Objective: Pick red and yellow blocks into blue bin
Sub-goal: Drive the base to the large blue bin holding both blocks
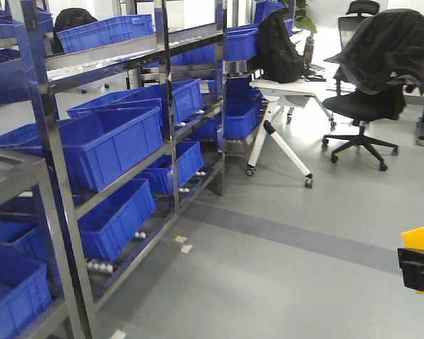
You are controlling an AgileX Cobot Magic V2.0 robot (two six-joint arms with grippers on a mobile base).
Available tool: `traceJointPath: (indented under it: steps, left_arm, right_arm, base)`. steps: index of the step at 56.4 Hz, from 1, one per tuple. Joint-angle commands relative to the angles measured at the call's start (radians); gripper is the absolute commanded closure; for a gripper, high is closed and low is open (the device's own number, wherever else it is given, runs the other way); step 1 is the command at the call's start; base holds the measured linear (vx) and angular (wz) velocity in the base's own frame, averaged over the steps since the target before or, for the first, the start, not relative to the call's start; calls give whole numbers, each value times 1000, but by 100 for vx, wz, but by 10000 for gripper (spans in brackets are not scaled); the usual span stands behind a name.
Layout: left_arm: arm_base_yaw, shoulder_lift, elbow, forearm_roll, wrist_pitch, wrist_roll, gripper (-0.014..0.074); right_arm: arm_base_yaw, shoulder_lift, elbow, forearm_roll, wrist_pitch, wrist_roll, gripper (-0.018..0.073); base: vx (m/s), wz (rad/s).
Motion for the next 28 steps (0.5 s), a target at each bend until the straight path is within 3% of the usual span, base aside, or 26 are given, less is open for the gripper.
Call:
traceJointPath:
  steps: [1, 11, 28]
  left_arm:
    - [-7, -4, -28, -12, -82, 1, 597]
    - [-7, -4, -28, -12, -82, 1, 597]
    - [-7, -4, -28, -12, -82, 1, 597]
  right_arm:
    - [-3, -16, -28, -4, -74, -12, 569]
    - [-3, -16, -28, -4, -74, -12, 569]
    - [-3, -16, -28, -4, -74, -12, 569]
  base:
    - [60, 8]
    - [59, 30]
    - [55, 59]
